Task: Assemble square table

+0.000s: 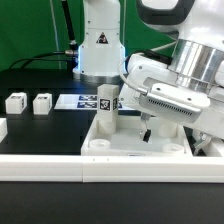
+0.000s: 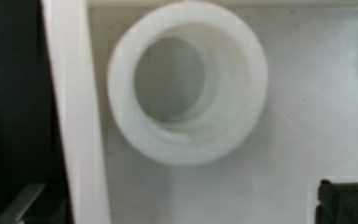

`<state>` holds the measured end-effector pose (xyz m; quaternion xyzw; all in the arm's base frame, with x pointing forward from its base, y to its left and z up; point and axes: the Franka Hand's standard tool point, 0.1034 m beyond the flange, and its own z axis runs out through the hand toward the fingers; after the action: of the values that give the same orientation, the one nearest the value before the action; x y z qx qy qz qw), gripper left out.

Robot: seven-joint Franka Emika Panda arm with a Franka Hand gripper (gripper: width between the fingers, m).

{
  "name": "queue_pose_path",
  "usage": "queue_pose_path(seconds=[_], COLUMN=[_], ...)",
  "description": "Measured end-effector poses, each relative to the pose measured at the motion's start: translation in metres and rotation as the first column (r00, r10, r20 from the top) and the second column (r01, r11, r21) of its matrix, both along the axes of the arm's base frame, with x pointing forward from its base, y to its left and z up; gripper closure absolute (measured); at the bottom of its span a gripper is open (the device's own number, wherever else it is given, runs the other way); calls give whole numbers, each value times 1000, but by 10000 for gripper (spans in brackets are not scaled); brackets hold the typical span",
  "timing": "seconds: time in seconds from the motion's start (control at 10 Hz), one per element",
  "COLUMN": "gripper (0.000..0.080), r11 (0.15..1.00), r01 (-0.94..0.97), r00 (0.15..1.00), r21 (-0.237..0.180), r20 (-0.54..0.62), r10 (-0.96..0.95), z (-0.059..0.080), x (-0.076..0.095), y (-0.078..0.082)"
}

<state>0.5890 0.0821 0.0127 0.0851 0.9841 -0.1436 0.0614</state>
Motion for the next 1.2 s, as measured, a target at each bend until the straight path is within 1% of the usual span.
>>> queue_pose_path(seconds=[0.1,0.2,0.3,0.4,0.5,0.6,0.7,0.8,0.9,1.2], gripper=[150,150,150,150,150,150,150,150,150,150], r11=[999,997,995,988,977,963,951,928,897,789], r01=[22,62,80,141,201,258,299,363,437,615], r00=[1000,998,996,988,977,962,951,928,894,772], r21=[-32,-55,-60,-67,-71,-71,-83,-80,-64,-4], r20=[3,27,45,66,92,111,107,119,138,212], r10=[-22,-61,-77,-137,-194,-250,-290,-352,-426,-600], z=[20,52,67,79,93,102,103,99,97,97], x=[5,8,6,5,6,1,-7,-11,-12,-12], y=[-6,-15,-25,-38,-54,-75,-103,-124,-133,-130])
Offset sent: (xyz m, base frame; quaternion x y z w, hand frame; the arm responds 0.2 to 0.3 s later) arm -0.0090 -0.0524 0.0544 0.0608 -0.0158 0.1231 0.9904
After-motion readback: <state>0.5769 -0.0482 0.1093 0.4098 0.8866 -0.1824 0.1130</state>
